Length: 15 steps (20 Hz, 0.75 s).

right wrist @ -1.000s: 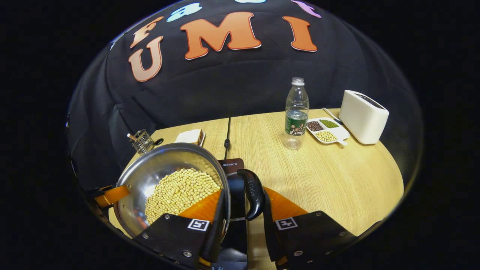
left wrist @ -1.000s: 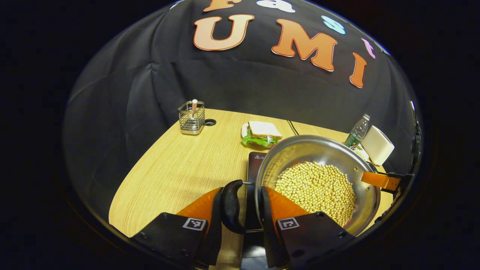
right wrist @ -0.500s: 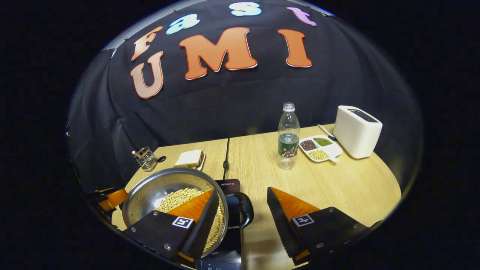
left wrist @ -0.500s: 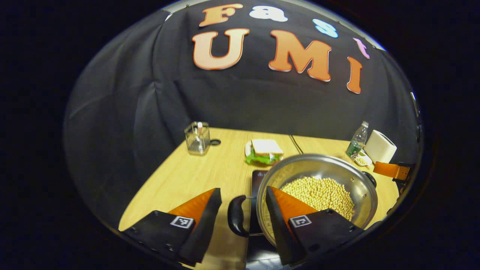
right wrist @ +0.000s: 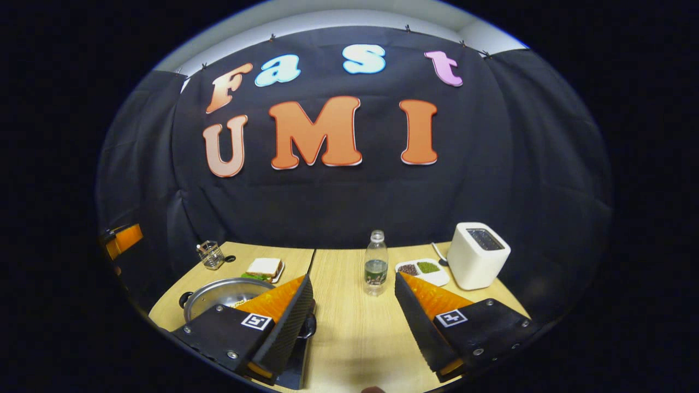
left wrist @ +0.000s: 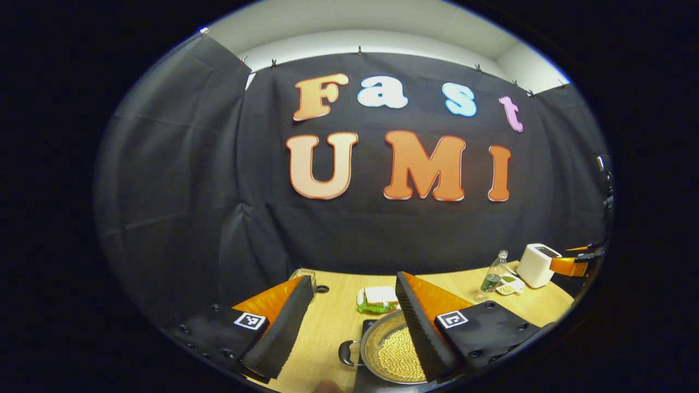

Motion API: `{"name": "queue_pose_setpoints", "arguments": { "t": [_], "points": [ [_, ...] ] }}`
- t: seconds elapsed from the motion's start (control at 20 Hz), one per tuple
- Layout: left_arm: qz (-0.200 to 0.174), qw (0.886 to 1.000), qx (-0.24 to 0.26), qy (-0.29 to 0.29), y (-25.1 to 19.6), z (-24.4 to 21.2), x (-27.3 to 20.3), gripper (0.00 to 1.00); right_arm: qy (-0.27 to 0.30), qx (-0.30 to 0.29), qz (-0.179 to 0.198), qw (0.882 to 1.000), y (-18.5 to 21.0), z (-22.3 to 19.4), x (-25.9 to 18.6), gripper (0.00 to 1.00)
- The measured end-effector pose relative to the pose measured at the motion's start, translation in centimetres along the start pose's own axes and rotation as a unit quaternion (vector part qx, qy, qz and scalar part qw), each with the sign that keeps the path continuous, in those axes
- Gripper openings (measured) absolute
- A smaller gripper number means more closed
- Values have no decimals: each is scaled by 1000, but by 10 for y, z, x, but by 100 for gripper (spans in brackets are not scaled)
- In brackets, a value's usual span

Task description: First push the handle of the pot to place it horizontally, then grasp the pot with both hands and set it on the induction cooktop.

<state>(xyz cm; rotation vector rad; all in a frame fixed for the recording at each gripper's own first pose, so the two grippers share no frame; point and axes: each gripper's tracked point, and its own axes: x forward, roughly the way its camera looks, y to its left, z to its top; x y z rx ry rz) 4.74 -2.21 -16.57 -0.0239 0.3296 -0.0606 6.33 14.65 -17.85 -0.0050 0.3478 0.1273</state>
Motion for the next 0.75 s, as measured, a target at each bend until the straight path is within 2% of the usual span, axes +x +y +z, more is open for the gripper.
{"name": "queue_pose_setpoints", "arguments": {
  "t": [0.1, 0.3, 0.45, 0.55, 0.75],
  "points": [
    [6, 1000, 2, -26, 1, 29, -17, 98, -32, -10, -2, 999, -17, 28, -18, 94],
    [19, 997, -13, -68, 23, 74, -51, 100, -77, -33, -22, 996, -56, 63, -55, 94],
    [50, 993, -14, -105, 50, 105, -77, 99, -91, -35, -27, 995, -76, 77, -79, 93],
    [72, 990, -11, -124, 65, 117, -96, 99, -97, -32, -27, 994, -86, 84, -94, 93],
    [74, 988, -27, -136, 77, 126, -124, 99, -125, -25, -41, 991, -110, 99, -117, 93]
  ]
}}
